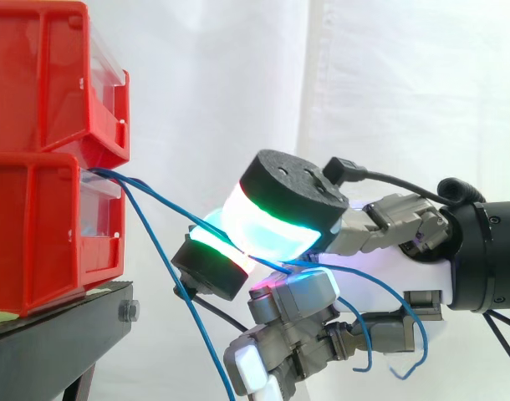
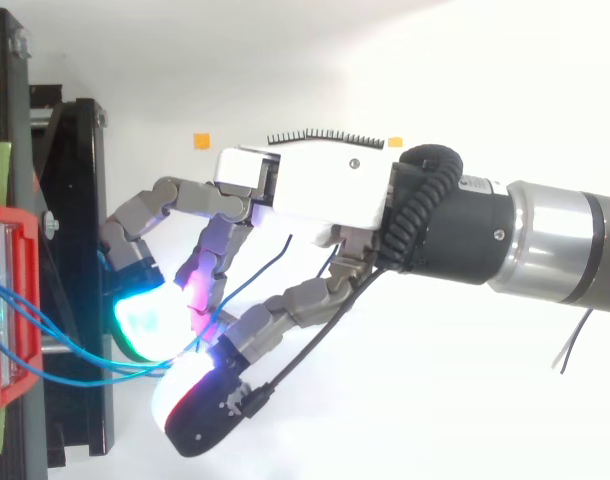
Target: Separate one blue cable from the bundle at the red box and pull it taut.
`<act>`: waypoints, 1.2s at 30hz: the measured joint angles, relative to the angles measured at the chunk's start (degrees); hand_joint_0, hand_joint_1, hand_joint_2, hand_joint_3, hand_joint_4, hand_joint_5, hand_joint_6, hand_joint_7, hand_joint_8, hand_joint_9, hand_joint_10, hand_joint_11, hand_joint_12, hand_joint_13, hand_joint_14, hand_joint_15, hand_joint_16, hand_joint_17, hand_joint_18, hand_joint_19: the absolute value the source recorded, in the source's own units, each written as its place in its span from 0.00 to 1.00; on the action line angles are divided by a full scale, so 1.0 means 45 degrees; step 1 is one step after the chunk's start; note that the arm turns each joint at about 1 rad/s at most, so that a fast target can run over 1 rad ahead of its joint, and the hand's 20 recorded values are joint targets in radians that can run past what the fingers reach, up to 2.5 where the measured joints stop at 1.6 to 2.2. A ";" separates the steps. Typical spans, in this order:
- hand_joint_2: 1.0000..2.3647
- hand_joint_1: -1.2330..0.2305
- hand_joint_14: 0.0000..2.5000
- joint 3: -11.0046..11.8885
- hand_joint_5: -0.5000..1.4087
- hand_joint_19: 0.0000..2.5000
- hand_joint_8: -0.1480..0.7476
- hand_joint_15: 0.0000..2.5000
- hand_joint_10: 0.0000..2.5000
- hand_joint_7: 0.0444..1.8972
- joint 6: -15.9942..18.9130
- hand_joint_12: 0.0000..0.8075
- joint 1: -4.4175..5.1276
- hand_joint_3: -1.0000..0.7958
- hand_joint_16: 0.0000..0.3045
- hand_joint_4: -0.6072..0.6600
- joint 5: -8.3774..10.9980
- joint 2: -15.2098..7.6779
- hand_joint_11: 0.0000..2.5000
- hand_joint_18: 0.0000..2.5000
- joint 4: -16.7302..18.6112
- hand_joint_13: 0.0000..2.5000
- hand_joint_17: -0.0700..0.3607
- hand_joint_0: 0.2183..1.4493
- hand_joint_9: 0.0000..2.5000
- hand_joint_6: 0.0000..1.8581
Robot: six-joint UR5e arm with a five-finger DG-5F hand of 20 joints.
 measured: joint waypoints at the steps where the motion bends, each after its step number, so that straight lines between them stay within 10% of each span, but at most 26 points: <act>1: 0.00 0.11 0.01 0.0000 0.18 0.24 0.48 0.26 0.01 0.69 0.0000 0.44 0.0000 0.28 0.14 0.44 0.0000 0.0000 0.59 0.34 0.0000 0.41 0.39 0.33 0.53 0.49; 25: 0.00 0.44 0.01 -0.0001 0.19 0.26 0.53 0.26 0.01 0.59 0.0000 0.49 0.0001 0.28 0.16 0.51 0.0000 0.0000 0.57 0.38 0.0000 0.44 0.42 0.23 0.56 0.43; 36: 0.01 0.34 0.01 -0.0001 0.19 0.28 0.49 0.27 0.01 0.62 0.0000 0.46 0.0033 0.36 0.14 0.47 0.0000 0.0000 0.58 0.37 0.0001 0.44 0.39 0.34 0.55 0.43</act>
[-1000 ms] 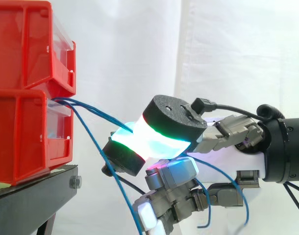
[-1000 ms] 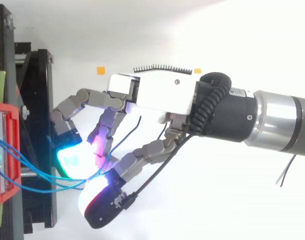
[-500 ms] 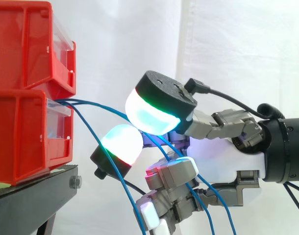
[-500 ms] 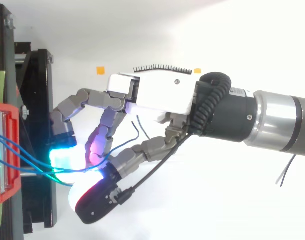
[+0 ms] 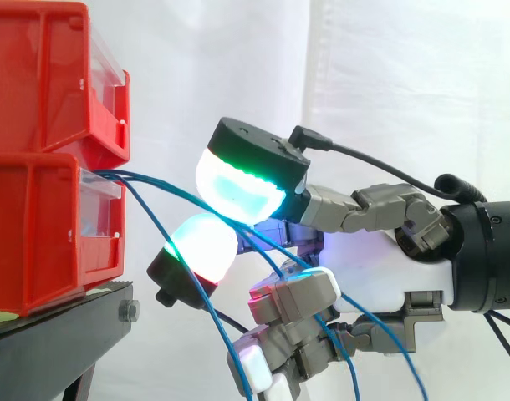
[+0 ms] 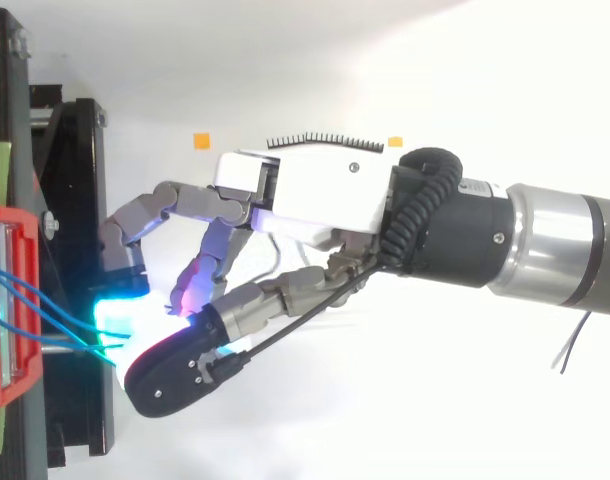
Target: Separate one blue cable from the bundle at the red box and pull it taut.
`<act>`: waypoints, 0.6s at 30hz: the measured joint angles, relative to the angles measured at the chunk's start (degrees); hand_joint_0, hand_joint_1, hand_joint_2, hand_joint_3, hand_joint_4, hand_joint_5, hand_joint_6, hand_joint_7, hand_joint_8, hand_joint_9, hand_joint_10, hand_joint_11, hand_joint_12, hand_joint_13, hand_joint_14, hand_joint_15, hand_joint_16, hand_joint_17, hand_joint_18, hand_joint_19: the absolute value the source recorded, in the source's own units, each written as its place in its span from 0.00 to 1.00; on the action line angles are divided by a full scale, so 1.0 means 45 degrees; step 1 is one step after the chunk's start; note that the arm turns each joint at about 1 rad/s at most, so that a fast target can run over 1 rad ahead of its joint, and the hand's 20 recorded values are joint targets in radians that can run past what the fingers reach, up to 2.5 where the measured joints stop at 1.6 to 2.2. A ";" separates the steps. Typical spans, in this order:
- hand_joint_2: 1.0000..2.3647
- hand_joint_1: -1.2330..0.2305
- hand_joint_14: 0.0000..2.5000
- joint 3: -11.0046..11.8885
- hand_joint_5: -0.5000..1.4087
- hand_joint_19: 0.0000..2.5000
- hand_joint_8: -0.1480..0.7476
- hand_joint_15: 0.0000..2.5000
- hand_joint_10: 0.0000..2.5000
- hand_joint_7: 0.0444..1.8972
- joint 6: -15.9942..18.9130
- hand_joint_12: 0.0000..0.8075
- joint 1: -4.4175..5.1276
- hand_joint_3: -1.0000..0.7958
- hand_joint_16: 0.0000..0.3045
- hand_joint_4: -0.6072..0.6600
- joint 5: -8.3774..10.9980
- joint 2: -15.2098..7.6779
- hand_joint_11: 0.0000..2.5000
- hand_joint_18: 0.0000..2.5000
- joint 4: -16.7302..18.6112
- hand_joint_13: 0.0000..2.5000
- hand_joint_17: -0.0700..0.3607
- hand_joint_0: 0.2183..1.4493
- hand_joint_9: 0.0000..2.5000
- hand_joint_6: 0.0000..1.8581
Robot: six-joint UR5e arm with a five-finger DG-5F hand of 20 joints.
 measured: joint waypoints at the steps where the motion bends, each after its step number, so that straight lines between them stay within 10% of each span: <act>1: 0.01 0.34 0.01 0.0000 0.19 0.28 0.50 0.27 0.01 0.63 0.0000 0.46 0.0001 0.36 0.15 0.47 0.0000 0.0001 0.58 0.37 -0.0001 0.44 0.39 0.34 0.55 0.43; 18: 0.00 0.19 0.01 0.0000 0.16 0.23 0.47 0.26 0.01 0.62 0.0000 0.44 0.0044 0.28 0.15 0.48 0.0045 0.0000 0.54 0.32 0.0000 0.39 0.40 0.47 0.47 0.47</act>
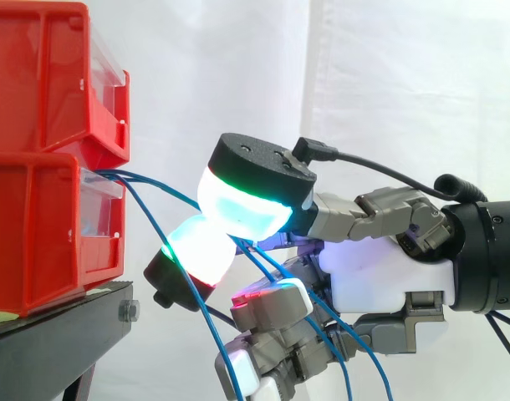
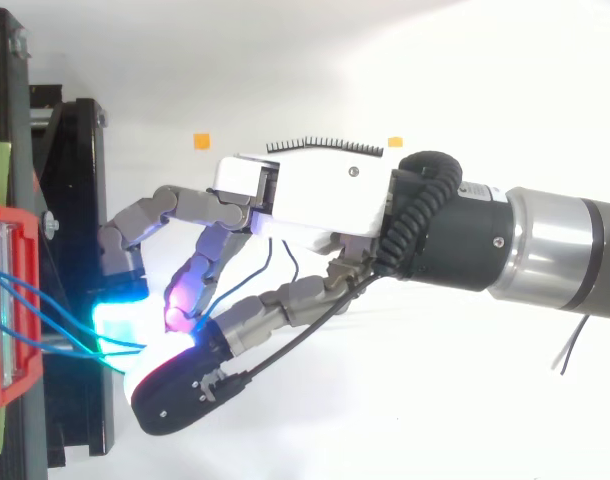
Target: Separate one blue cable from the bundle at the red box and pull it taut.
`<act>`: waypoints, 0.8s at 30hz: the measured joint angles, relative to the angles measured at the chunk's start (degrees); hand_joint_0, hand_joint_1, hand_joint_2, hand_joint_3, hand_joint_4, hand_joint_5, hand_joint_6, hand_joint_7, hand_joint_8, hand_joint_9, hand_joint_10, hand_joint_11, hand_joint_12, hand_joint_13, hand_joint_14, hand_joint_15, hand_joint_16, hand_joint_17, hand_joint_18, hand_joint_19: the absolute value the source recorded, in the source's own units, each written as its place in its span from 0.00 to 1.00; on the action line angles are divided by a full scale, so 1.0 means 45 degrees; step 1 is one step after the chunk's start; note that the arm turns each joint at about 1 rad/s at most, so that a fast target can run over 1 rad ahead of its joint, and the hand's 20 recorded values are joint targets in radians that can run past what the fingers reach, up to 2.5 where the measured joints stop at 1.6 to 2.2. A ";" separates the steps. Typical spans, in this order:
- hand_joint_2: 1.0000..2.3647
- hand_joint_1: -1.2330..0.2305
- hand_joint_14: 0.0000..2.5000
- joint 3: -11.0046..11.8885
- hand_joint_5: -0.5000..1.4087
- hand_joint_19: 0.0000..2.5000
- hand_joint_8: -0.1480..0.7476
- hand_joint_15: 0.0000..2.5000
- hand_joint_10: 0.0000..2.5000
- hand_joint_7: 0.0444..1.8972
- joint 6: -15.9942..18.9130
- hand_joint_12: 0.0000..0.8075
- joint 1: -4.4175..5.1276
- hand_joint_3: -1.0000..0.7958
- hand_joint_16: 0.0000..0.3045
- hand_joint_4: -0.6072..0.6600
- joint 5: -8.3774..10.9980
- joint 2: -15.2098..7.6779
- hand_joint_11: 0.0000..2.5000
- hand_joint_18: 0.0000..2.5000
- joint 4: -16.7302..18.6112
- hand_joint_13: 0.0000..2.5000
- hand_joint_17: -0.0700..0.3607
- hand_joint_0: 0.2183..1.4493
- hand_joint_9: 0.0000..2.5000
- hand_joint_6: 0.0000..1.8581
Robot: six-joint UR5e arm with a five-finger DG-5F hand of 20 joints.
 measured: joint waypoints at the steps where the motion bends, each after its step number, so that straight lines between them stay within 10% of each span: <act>1: 0.00 0.19 0.01 0.0000 0.16 0.23 0.48 0.26 0.01 0.62 0.0000 0.44 0.0006 0.28 0.15 0.48 0.0004 0.0000 0.54 0.32 0.0000 0.39 0.40 0.46 0.47 0.47; 11: 0.00 0.27 0.01 0.0000 0.18 0.25 0.53 0.26 0.01 0.56 0.0000 0.48 0.0019 0.28 0.16 0.52 0.0020 0.0000 0.55 0.36 0.0015 0.42 0.42 0.23 0.51 0.46; 24: 0.00 0.39 0.01 0.0000 0.19 0.27 0.49 0.27 0.01 0.60 -0.0012 0.46 0.0030 0.29 0.14 0.49 0.0036 0.0000 0.55 0.35 0.0045 0.42 0.39 0.34 0.51 0.40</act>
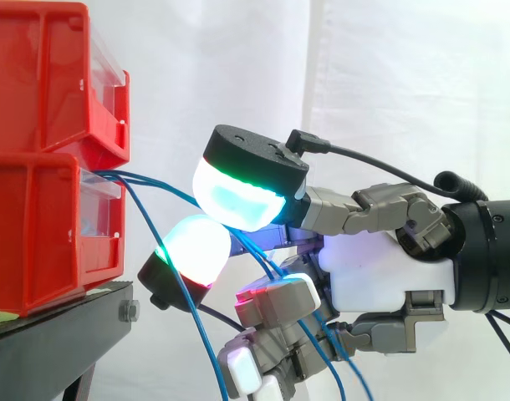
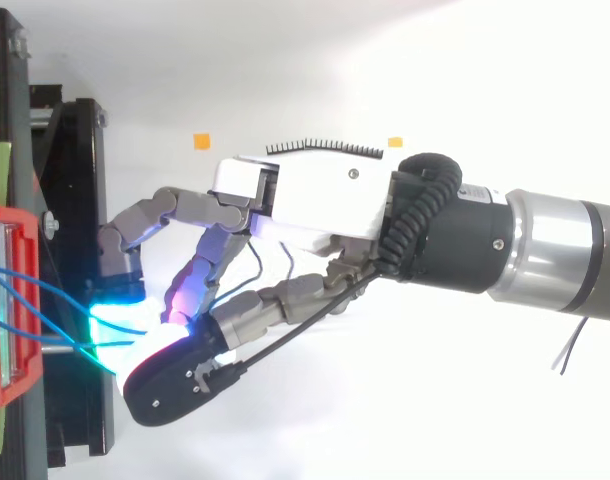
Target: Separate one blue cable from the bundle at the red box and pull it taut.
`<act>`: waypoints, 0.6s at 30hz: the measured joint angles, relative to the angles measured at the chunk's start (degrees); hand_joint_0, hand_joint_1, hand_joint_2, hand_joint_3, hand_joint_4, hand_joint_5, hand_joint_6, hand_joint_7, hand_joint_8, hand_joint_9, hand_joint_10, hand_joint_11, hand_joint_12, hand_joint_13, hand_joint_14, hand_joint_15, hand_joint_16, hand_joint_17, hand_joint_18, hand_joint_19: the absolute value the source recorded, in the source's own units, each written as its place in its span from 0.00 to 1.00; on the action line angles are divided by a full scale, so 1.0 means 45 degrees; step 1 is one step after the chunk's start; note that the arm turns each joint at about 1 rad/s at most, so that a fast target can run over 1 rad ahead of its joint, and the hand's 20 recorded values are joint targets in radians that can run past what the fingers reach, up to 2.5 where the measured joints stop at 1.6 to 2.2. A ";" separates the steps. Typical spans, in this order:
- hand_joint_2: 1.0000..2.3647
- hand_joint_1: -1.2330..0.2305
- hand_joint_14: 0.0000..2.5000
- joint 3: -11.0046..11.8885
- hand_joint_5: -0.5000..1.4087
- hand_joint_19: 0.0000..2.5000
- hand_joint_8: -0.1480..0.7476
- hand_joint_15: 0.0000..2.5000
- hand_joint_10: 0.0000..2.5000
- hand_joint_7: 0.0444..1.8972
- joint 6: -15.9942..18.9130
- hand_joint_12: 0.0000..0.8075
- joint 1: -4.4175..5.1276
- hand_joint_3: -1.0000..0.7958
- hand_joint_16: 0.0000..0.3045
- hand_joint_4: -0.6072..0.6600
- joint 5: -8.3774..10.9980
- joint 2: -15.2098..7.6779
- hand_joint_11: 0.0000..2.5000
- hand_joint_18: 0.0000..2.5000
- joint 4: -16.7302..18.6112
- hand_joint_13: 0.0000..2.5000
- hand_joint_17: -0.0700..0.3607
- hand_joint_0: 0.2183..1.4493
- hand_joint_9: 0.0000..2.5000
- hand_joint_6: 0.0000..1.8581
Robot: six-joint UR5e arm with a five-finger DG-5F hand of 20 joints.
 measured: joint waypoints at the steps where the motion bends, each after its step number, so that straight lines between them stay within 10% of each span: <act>1: 0.00 0.38 0.01 0.0000 0.19 0.27 0.49 0.27 0.01 0.60 0.0004 0.47 0.0004 0.30 0.14 0.49 0.0002 0.0000 0.55 0.35 0.0000 0.42 0.39 0.34 0.51 0.40; 18: 0.00 0.48 0.01 0.0000 0.20 0.29 0.49 0.27 0.01 0.64 0.0012 0.48 0.0009 0.28 0.15 0.50 -0.0003 0.0000 0.54 0.36 -0.0004 0.42 0.40 0.32 0.51 0.37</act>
